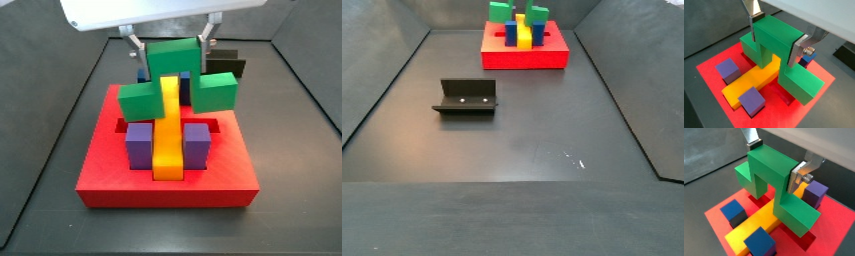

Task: Pick up the green object. Move up. Place the green object on the fixture. Regrasp the green object. Move to above the board. Insert the green object.
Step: Insert the green object.

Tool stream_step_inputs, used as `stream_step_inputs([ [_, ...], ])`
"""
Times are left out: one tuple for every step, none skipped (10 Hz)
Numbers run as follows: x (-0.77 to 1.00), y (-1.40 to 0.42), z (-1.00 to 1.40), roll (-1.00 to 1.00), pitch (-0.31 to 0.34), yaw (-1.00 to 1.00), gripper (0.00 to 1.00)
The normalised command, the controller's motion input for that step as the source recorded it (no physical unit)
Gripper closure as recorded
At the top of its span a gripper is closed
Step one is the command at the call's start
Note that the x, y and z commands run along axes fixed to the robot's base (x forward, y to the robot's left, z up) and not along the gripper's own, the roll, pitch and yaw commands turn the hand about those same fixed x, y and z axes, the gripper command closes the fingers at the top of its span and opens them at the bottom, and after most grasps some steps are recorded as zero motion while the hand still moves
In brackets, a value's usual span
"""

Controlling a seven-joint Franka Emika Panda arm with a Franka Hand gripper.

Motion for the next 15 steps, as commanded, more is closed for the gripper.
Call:
stream_step_inputs([
  [0.00, -0.09, 0.00, 0.18, 0.239, 0.00, 1.00],
  [0.01, -0.20, 0.05, 0.28, 0.294, 0.00, 1.00],
  [0.02, -0.26, 0.12, 0.31, 0.313, 0.00, 1.00],
  [0.00, -0.28, 0.11, 0.32, 0.309, 0.01, 1.00],
  [0.25, -0.16, 0.00, 0.18, 0.226, 0.00, 1.00],
  [0.33, 0.00, -0.14, 0.09, 0.176, -0.04, 1.00],
  [0.29, 0.00, -0.19, 0.06, 0.140, -0.01, 1.00],
  [0.39, 0.07, -0.15, 0.00, 0.091, 0.00, 1.00],
  [0.30, 0.16, -0.15, -0.04, 0.034, 0.00, 1.00],
  [0.13, 0.16, -0.15, -0.05, 0.000, 0.00, 1.00],
  [-0.05, 0.27, -0.07, -0.07, 0.000, 0.00, 1.00],
  [-0.09, 0.11, 0.00, -0.08, 0.000, 0.00, 1.00],
  [-0.11, 0.00, 0.05, -0.03, 0.000, 0.00, 1.00],
  [-0.09, 0.00, 0.02, -0.02, 0.000, 0.00, 1.00],
  [-0.07, -0.05, 0.02, 0.00, 0.000, 0.00, 1.00],
])
